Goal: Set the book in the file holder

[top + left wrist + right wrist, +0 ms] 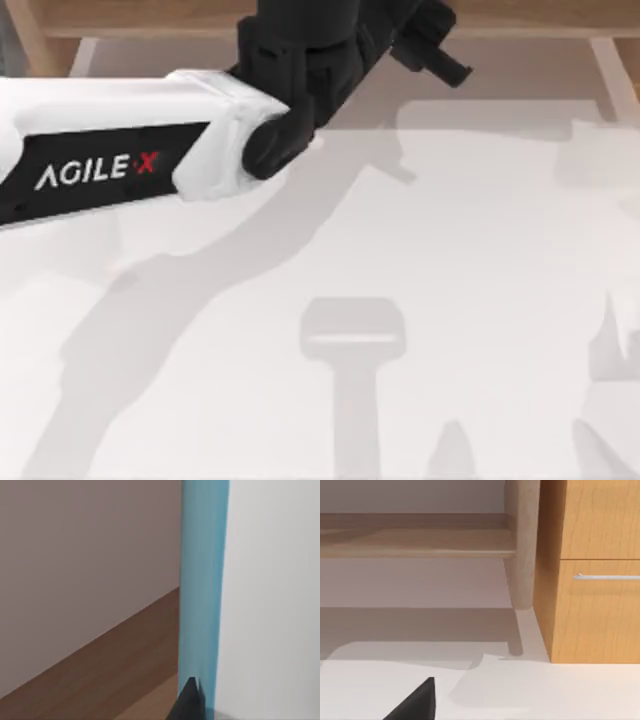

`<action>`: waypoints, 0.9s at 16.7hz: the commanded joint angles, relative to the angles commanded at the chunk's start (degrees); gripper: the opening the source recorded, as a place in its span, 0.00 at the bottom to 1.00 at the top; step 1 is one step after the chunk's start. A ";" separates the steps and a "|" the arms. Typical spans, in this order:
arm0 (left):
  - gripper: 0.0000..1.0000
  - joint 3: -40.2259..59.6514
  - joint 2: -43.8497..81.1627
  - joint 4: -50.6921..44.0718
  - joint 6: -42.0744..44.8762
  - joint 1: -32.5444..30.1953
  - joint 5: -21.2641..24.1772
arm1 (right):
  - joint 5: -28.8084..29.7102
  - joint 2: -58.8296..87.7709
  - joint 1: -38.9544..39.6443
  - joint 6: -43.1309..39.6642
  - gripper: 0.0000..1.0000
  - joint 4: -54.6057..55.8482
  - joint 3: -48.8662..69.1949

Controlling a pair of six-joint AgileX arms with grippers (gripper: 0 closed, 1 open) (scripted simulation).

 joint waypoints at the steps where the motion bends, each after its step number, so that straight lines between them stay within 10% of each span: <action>1: 0.00 -1.36 -1.44 -0.86 2.42 -0.25 2.81 | 0.00 0.00 0.00 0.00 1.00 0.00 0.00; 7: 0.00 -11.32 -6.96 -6.25 18.34 4.35 18.18 | 0.00 0.00 0.00 0.00 1.00 0.00 0.00; 15: 0.00 -25.21 -10.12 -9.48 40.28 27.66 30.89 | 0.00 0.00 0.00 0.00 1.00 0.00 0.00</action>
